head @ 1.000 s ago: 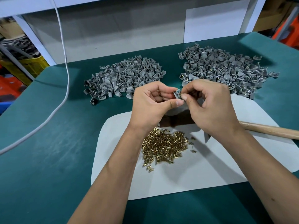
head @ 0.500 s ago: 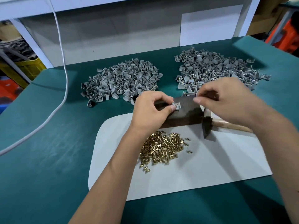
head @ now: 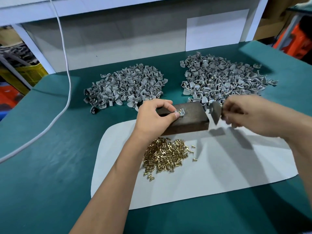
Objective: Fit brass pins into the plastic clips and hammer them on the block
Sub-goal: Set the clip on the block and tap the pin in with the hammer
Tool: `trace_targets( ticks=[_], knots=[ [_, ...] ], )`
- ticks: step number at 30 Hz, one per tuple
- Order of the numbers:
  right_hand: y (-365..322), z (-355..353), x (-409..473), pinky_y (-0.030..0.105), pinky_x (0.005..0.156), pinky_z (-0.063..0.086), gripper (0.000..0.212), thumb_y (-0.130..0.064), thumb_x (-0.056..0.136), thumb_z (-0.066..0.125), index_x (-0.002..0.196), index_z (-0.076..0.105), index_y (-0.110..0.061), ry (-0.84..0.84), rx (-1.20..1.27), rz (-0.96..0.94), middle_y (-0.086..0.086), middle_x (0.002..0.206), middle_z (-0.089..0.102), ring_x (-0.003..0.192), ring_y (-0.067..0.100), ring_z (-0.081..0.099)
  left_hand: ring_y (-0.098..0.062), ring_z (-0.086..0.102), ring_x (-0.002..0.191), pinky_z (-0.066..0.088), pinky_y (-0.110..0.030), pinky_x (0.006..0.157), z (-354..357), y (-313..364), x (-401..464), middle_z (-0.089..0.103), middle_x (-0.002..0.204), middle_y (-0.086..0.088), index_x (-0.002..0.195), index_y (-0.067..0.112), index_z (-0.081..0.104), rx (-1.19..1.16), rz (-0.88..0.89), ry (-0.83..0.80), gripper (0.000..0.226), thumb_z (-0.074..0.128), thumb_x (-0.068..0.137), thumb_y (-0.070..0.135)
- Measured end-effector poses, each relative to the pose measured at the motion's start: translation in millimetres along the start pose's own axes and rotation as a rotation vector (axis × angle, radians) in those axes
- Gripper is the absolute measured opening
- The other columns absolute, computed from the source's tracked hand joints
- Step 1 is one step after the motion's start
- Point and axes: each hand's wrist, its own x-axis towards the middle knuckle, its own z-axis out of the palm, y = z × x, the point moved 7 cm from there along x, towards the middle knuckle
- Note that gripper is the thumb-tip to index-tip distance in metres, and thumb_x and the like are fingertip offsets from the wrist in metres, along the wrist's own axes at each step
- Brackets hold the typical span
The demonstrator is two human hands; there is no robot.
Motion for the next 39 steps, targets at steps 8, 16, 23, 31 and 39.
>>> trace_targets(
  ticks=[8,16,23,31,39],
  knots=[
    [-70.2,-20.7,-6.3,0.029,0.059,0.044,0.029,-0.025,0.105,0.047,0.076,0.049,-0.026,0.380,0.181,-0.164,-0.003,0.067,0.061,0.060,0.011,0.056,-0.003,0.067,0.110,0.051,-0.038,0.106,1.8,-5.2,0.6,0.073,0.115,0.001,0.079,0.016,0.080,-0.025,-0.044,-0.048,0.008,0.084,0.080,0.009],
    [-90.7,-19.8,-7.8,0.041,0.058,0.044,0.021,-0.035,0.106,0.042,0.100,0.056,-0.020,0.507,0.017,-0.180,0.006,0.069,0.056,0.061,0.036,0.051,-0.005,0.069,0.107,0.053,-0.036,0.103,2.1,-6.1,2.0,0.073,0.117,-0.002,0.081,0.014,0.081,-0.017,-0.058,-0.049,0.006,0.084,0.081,0.009],
    [-101.6,-11.5,-0.1,0.038,0.060,0.038,0.023,-0.039,0.107,0.040,0.104,0.058,-0.024,0.341,-0.231,-0.156,-0.006,0.064,0.040,0.063,0.032,0.045,-0.016,0.070,0.110,0.053,-0.041,0.104,2.4,-5.3,0.9,0.072,0.122,-0.006,0.081,0.012,0.079,-0.035,-0.074,-0.058,0.008,0.083,0.081,0.005],
    [-103.1,-1.7,2.3,0.039,0.062,0.040,0.021,-0.039,0.107,0.038,0.100,0.052,-0.024,0.255,-0.262,-0.123,-0.001,0.070,0.049,0.067,0.032,0.047,-0.016,0.071,0.108,0.053,-0.039,0.103,1.2,-1.1,0.1,0.072,0.122,-0.009,0.083,0.009,0.079,-0.018,-0.052,-0.050,0.007,0.083,0.081,0.004],
    [-104.6,5.1,2.8,0.041,0.064,0.045,0.024,-0.036,0.107,0.034,0.104,0.053,-0.021,0.241,-0.258,-0.125,0.003,0.077,0.053,0.066,0.032,0.047,-0.018,0.071,0.109,0.053,-0.041,0.103,2.5,-1.3,0.9,0.072,0.123,-0.010,0.080,0.012,0.078,-0.033,-0.070,-0.060,0.011,0.082,0.080,0.002]
  ],
)
